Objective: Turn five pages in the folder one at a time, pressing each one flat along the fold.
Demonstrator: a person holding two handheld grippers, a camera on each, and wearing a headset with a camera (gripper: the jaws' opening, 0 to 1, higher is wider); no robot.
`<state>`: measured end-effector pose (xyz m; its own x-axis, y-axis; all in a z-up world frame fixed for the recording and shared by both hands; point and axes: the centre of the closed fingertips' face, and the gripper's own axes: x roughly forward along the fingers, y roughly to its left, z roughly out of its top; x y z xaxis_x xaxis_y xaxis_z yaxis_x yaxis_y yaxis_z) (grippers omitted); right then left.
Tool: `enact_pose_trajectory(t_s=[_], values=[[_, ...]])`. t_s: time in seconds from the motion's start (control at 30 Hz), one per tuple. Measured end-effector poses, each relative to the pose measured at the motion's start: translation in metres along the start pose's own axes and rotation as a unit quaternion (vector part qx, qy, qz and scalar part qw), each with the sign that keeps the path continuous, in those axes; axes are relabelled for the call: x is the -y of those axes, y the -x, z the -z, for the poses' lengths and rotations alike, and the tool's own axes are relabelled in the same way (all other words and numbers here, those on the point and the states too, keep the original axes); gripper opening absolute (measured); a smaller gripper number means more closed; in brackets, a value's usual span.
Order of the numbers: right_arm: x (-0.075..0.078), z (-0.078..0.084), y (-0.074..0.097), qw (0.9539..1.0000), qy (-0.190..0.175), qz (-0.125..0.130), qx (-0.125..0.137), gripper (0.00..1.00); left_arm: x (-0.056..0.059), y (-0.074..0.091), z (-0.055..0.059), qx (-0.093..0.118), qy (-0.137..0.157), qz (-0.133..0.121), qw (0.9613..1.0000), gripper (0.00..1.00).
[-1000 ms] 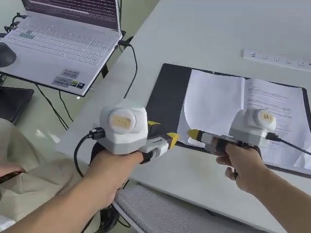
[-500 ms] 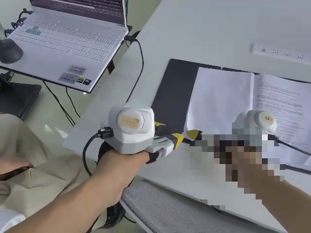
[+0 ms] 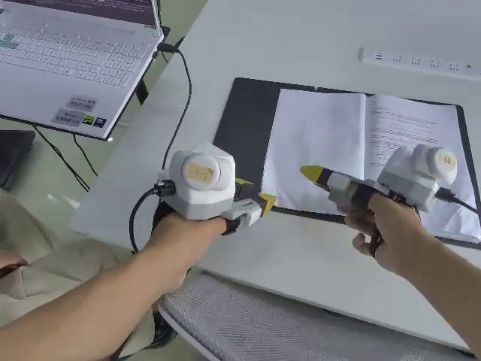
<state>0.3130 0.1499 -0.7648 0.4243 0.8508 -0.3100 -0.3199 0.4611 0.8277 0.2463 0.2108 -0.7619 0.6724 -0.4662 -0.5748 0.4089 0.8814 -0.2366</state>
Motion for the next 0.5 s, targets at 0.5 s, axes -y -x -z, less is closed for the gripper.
enact_pose_trajectory(t_s=[0.5], values=[[0.013,-0.047,0.016,1.0,0.003,0.0,0.002,0.0,-0.007,-0.042,0.007,-0.006,0.03,-0.014,0.9994,0.1]])
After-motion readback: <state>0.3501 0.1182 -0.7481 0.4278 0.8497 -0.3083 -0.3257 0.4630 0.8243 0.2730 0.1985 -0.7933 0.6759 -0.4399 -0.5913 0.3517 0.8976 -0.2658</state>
